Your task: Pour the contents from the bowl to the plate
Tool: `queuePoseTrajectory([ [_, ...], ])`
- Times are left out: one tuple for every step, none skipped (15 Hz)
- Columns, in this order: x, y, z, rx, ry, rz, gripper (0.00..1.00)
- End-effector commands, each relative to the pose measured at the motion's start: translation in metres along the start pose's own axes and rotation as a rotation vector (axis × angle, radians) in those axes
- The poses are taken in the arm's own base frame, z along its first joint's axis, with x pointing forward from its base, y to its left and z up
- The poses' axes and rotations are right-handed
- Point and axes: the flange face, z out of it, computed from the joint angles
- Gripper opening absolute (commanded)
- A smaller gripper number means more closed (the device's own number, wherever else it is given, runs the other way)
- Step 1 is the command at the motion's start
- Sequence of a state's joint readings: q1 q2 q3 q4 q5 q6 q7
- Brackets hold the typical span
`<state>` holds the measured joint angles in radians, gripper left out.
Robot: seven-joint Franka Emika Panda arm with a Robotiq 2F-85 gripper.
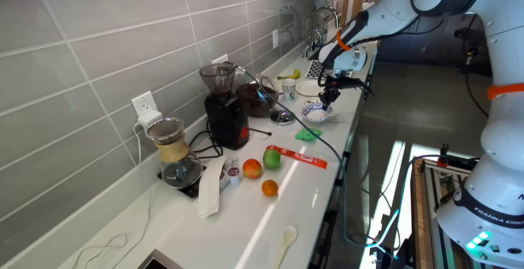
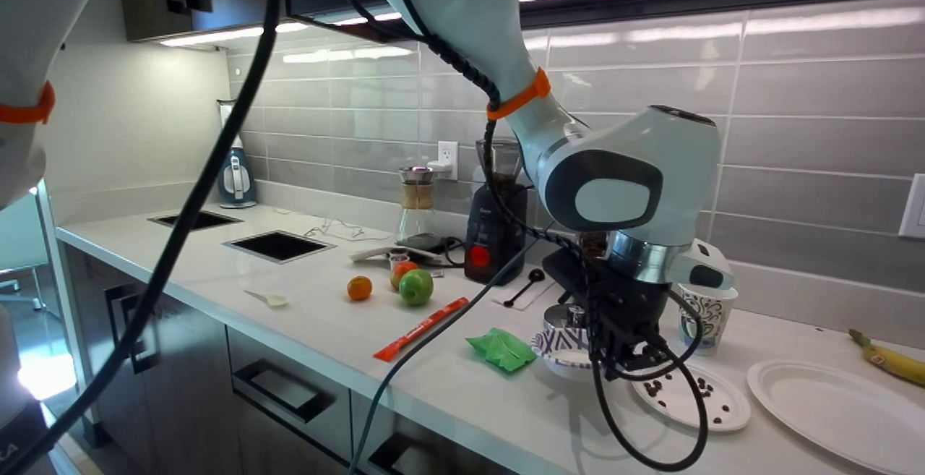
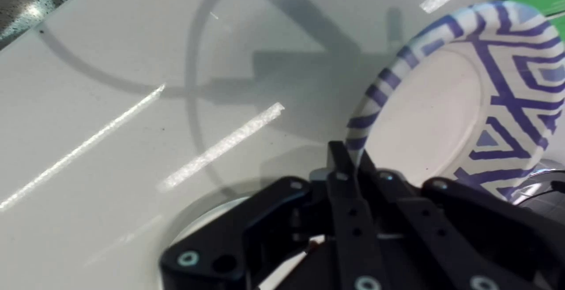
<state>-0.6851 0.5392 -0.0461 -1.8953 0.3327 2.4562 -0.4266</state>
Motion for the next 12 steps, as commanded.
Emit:
queuePoseTrajectory([
  [0.007, 0.004, 0.010, -0.015, 0.022, 0.040, 0.36],
  [0.007, 0.005, 0.012, -0.015, 0.024, 0.044, 0.43],
  [0.007, 0.005, 0.012, -0.013, 0.024, 0.043, 0.51],
  [0.007, 0.005, 0.009, -0.012, 0.028, 0.043, 0.58],
  [0.006, 0.005, 0.007, -0.011, 0.032, 0.041, 0.65],
  [0.006, 0.005, 0.003, -0.010, 0.038, 0.039, 0.73],
  [0.006, 0.005, -0.003, -0.008, 0.046, 0.037, 0.80],
  [0.006, 0.005, -0.008, -0.009, 0.054, 0.035, 0.87],
  [0.005, 0.005, -0.015, -0.012, 0.060, 0.030, 0.95],
  [0.005, 0.006, -0.023, -0.018, 0.064, 0.026, 1.00],
  [0.006, 0.006, -0.030, -0.022, 0.071, 0.022, 1.00],
  [0.006, 0.007, -0.039, -0.027, 0.078, 0.012, 1.00],
])
